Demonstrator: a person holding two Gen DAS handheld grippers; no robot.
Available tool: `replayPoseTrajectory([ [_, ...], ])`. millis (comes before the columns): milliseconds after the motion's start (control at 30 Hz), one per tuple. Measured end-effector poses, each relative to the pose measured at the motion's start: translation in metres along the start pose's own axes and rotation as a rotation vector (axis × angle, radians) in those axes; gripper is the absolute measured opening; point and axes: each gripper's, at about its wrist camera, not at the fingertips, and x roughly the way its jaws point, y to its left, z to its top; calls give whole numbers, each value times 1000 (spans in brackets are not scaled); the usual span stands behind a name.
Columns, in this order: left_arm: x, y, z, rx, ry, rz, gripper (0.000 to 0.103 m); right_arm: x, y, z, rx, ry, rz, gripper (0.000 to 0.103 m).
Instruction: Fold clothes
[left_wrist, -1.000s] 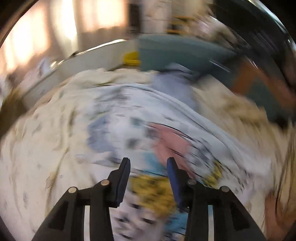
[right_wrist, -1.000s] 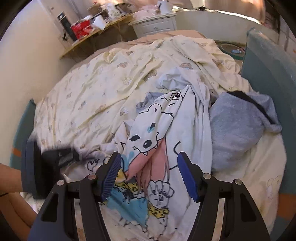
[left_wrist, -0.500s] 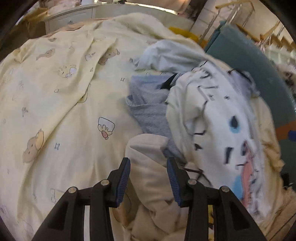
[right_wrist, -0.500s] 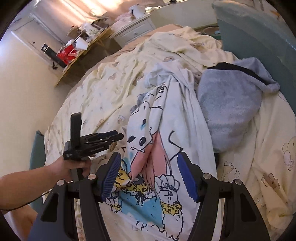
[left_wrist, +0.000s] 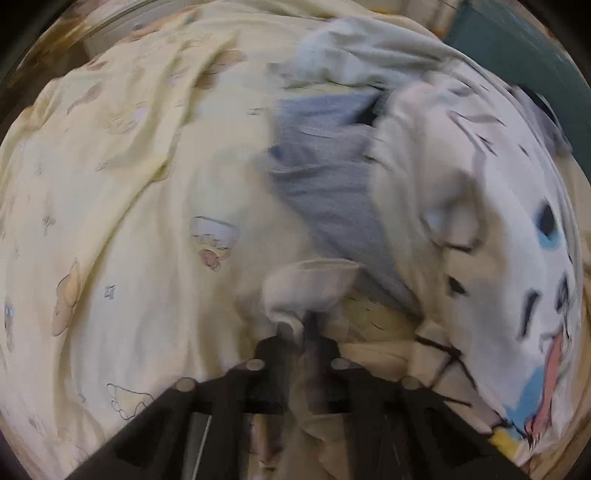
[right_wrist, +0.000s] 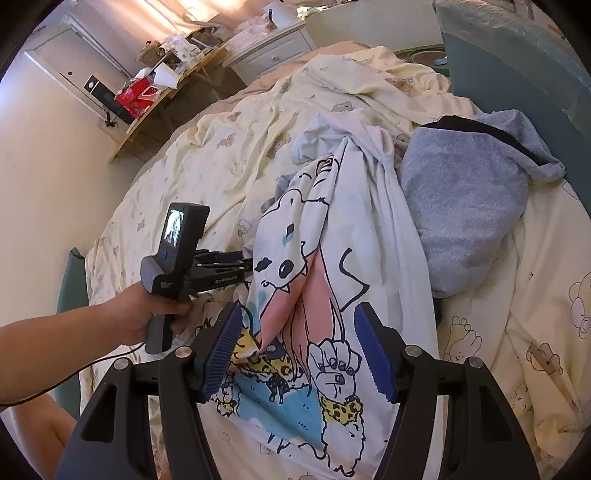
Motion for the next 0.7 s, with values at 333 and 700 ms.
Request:
replayPoseTrajectory([
  [333, -88, 3, -16, 79, -207, 49, 5, -14, 8, -1, -10, -21, -8, 68],
  [700, -186, 59, -42, 33, -330, 207, 5, -41, 47, -6, -110, -22, -68, 68],
])
